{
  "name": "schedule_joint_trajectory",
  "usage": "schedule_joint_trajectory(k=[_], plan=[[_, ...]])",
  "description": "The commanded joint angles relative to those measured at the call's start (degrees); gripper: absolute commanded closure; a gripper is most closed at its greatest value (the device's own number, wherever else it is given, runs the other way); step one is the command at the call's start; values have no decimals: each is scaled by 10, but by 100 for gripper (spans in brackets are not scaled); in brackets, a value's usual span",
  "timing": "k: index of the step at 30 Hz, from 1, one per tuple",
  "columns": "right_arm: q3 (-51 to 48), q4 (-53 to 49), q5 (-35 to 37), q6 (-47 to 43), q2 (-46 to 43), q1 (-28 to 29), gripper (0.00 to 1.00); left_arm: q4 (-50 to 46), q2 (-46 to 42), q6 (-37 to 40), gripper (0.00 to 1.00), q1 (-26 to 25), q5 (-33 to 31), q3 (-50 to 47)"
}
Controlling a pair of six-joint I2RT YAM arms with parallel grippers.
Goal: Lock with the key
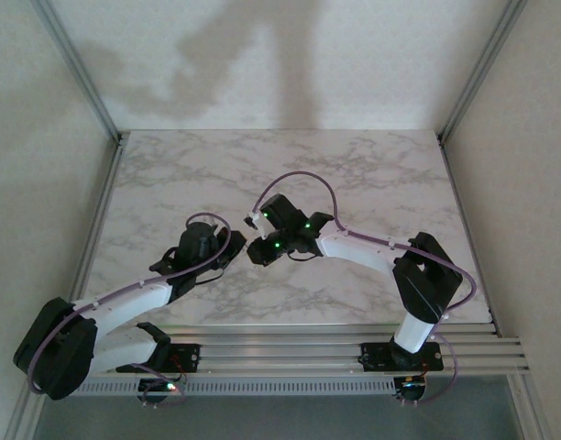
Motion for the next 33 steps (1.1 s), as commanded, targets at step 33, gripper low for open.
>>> schedule_joint_trajectory(k=[33], plan=[[-81, 145, -336, 48, -101, -38, 100, 198, -177, 95, 100, 2, 87, -140]])
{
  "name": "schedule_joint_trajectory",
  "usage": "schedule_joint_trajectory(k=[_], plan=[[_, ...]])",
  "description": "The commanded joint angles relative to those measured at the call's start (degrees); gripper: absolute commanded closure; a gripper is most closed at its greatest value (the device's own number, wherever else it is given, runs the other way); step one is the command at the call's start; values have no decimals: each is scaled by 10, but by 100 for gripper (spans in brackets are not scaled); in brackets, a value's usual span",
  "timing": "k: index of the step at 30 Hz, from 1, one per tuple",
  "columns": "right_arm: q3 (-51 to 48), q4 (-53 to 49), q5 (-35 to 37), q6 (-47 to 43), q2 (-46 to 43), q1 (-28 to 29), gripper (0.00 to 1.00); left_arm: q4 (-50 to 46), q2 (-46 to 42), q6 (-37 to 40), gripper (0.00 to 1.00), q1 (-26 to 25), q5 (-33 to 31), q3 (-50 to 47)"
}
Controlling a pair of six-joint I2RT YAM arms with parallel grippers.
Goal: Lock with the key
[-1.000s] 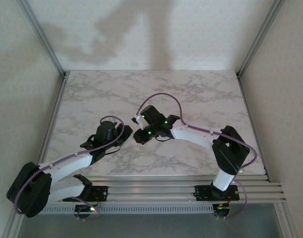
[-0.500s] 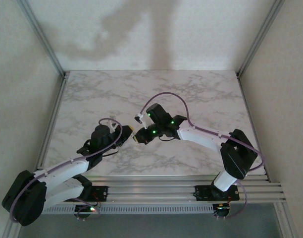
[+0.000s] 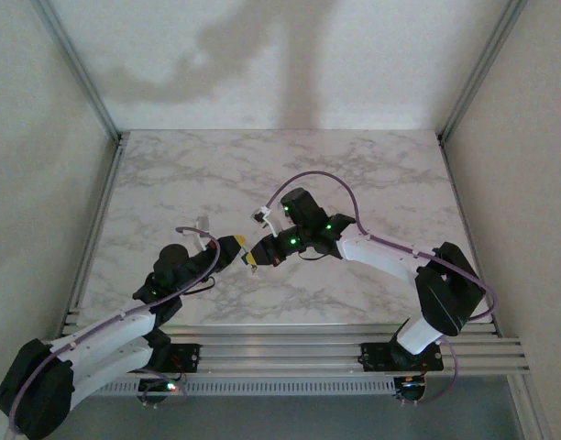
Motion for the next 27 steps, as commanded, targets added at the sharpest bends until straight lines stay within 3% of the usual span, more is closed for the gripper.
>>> schedule_joint_trajectory(k=[1, 16, 27], plan=[[-11, 60, -98, 15, -23, 3, 100, 35, -17, 26, 100, 4, 18, -27], [-43, 177, -194, 78, -27, 0, 100, 61, -100, 34, 100, 5, 41, -82], [-64, 272, -220, 144, -20, -7, 100, 80, -137, 25, 100, 4, 60, -107]])
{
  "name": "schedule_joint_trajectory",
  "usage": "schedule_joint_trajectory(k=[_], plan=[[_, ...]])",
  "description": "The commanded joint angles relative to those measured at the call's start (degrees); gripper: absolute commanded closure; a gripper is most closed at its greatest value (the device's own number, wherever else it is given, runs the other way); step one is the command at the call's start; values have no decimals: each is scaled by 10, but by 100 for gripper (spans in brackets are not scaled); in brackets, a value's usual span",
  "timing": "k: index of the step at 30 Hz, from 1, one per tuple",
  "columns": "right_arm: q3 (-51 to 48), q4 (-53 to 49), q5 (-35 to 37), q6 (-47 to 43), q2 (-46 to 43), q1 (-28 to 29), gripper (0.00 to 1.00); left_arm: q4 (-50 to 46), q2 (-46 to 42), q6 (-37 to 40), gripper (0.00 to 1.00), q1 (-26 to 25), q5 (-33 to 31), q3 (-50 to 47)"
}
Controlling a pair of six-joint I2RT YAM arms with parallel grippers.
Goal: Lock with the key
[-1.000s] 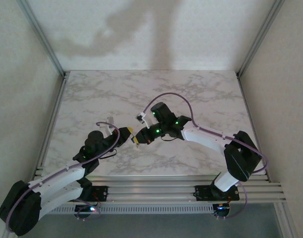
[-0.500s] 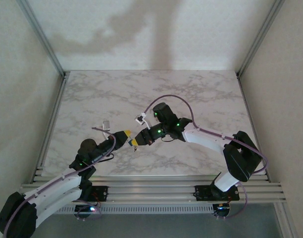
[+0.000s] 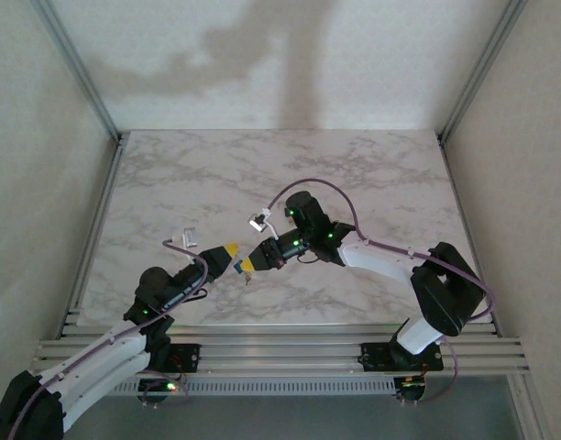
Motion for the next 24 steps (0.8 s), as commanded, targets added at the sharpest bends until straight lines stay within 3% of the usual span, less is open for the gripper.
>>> schedule_joint_trajectory(k=[1, 24], plan=[[0, 82, -52, 29, -17, -4, 100, -6, -4, 8, 100, 2, 24, -21], [-18, 168, -38, 102, -13, -18, 100, 46, -16, -17, 100, -14, 41, -52]])
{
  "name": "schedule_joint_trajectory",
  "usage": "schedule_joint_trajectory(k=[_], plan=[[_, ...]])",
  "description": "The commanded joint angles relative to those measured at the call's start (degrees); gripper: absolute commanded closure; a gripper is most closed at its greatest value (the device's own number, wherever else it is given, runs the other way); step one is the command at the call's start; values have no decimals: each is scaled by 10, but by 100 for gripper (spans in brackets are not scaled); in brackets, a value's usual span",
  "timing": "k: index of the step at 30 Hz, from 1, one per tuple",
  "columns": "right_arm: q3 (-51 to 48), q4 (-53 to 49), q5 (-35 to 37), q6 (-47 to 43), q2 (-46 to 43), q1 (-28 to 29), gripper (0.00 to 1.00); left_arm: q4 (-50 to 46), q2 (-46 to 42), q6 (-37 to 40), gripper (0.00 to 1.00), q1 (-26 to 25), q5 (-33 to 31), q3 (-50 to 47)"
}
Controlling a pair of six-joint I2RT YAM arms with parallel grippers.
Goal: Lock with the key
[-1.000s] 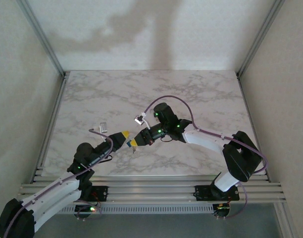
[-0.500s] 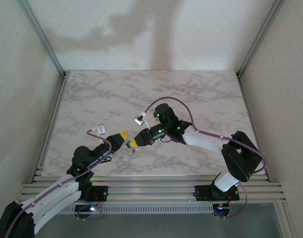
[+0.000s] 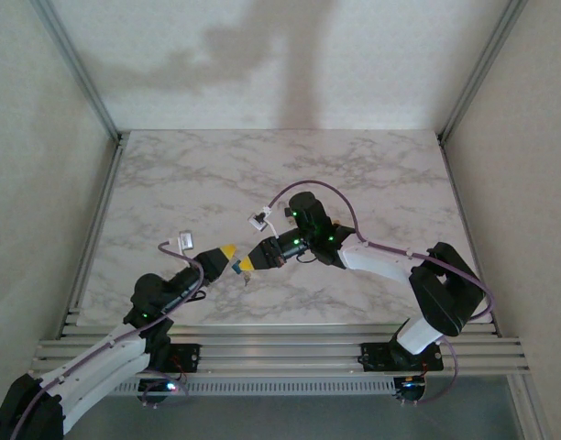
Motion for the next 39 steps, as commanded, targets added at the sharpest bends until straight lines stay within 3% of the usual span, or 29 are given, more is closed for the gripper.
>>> schedule_joint_trajectory(k=[1, 22, 39], plan=[[3, 76, -3, 16, -14, -16, 100, -14, -1, 0, 100, -12, 32, -28], [-6, 143, 5, 79, -2, -27, 100, 13, 16, 13, 100, -57, 21, -34], [10, 16, 79, -9, -16, -30, 100, 13, 34, 24, 100, -94, 21, -20]])
